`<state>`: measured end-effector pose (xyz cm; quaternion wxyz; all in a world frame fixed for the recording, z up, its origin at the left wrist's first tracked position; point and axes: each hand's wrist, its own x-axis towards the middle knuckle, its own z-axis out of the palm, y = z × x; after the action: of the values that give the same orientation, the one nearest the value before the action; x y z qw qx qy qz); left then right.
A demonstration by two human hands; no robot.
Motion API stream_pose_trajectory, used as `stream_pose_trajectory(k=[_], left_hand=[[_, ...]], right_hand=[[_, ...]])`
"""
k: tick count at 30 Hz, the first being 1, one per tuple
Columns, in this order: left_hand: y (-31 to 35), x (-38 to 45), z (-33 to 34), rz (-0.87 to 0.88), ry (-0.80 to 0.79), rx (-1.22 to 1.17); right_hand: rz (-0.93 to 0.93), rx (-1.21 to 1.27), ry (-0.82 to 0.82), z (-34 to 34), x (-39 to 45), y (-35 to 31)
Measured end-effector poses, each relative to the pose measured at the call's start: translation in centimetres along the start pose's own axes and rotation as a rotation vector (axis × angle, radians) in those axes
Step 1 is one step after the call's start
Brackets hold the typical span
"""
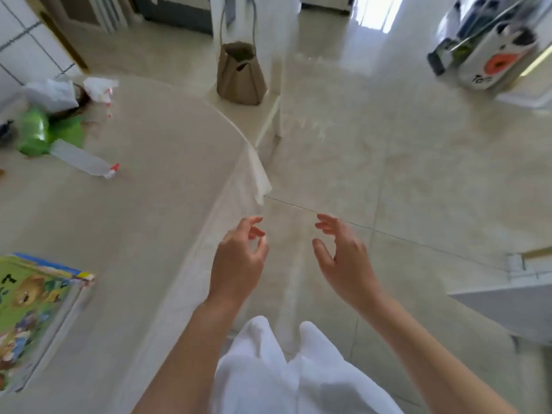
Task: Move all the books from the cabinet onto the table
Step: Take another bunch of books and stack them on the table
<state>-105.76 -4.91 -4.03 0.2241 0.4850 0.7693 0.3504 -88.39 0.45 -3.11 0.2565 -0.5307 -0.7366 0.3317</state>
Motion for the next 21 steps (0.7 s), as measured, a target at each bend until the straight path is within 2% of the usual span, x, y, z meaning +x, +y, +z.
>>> stream_pose_trajectory(k=[7,12,21], left_hand=[[10.3,-1.8,13.7,0.21,-0.222,-0.015],[16.6,-3.9,22.9,0.36,-0.467,-0.012],[27.2,-7.3,37.2,0.549,-0.837,-0.019]], right_hand=[[0.197,-0.026,0.208,-11.7,-4.6,10.8],[0.4,-0.014,0.387,-18.7,-9.2,17.1],[0.739,0.037,0.704,-28.0,-16.3,25.5]])
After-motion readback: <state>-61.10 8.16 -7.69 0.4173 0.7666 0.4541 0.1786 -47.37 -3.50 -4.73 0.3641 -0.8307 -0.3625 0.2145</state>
